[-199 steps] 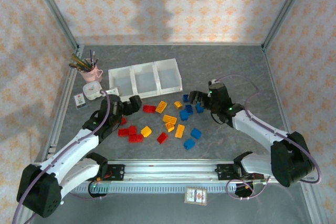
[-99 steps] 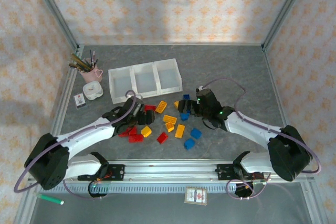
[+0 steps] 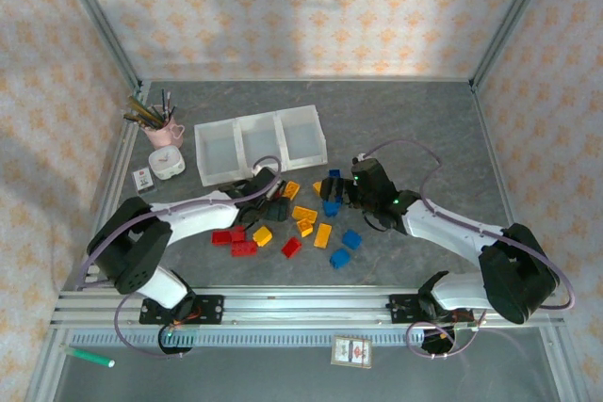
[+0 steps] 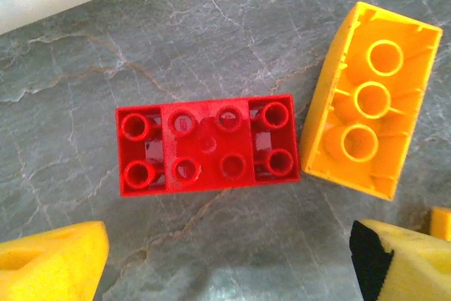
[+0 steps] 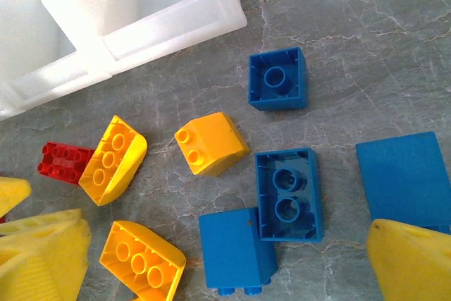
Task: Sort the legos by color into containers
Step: Move the lego to the center of the table, then pick up the lego from the center of the table.
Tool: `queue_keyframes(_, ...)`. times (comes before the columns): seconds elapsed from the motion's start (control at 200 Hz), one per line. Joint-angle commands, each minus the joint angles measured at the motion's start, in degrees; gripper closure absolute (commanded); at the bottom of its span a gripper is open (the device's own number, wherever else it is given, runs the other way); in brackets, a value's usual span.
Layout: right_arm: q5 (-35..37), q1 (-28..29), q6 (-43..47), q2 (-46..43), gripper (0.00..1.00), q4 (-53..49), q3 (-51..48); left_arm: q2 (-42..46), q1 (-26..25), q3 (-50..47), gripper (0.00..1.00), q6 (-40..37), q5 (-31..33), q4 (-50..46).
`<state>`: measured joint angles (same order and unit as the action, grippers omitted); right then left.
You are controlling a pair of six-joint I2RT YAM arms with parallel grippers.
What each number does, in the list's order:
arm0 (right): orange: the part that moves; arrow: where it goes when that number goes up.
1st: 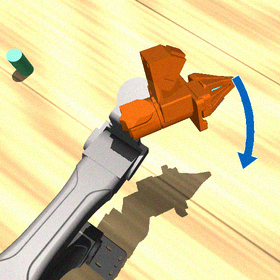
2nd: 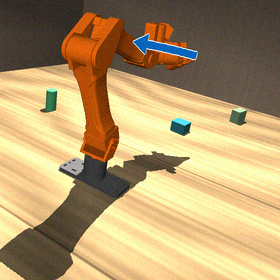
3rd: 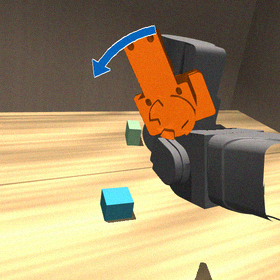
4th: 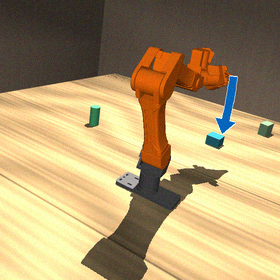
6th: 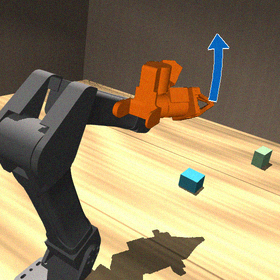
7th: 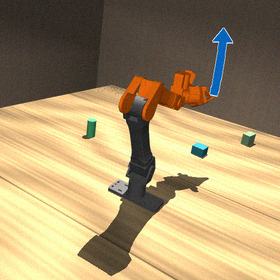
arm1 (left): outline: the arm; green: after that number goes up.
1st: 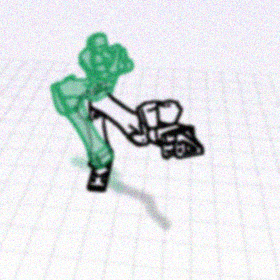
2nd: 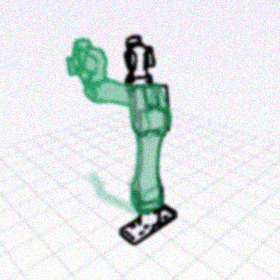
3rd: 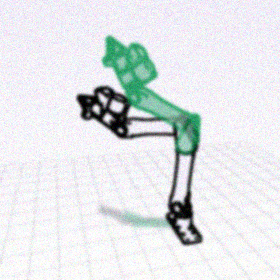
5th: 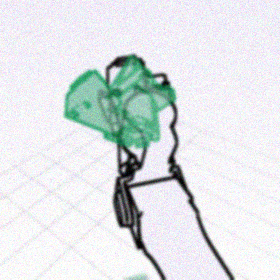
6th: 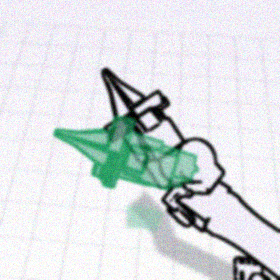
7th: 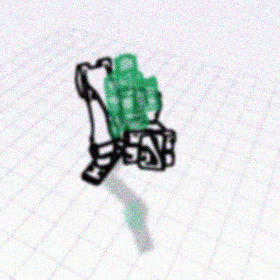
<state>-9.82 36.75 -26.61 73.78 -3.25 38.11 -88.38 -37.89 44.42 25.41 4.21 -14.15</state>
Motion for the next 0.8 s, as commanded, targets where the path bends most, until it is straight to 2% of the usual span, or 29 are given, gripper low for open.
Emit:
queue_keyframes(0.0,2.68,0.16,-0.51,0.10,0.00,-0.70,1.44,-2.32,-0.30,2.66,0.09,-1.73,4.15,-1.57)
queue_keyframes(0.255,3.19,0.21,-0.39,0.49,0.00,-0.71,1.28,-7.32,-0.12,6.28,0.11,-1.02,9.51,-0.72)
queue_keyframes(0.43,3.37,0.16,-0.34,0.68,0.00,-1.06,1.44,-9.97,0.04,7.90,0.15,-0.19,9.89,-0.89)
queue_keyframes(0.546,3.64,0.16,-0.25,0.59,0.00,-1.01,1.53,-10.15,0.09,7.53,0.20,-0.10,10.12,-0.83)
queue_keyframes(0.796,3.41,0.16,0.26,1.28,0.00,-0.97,2.11,-9.03,0.05,6.38,0.43,-0.05,10.03,-0.61)
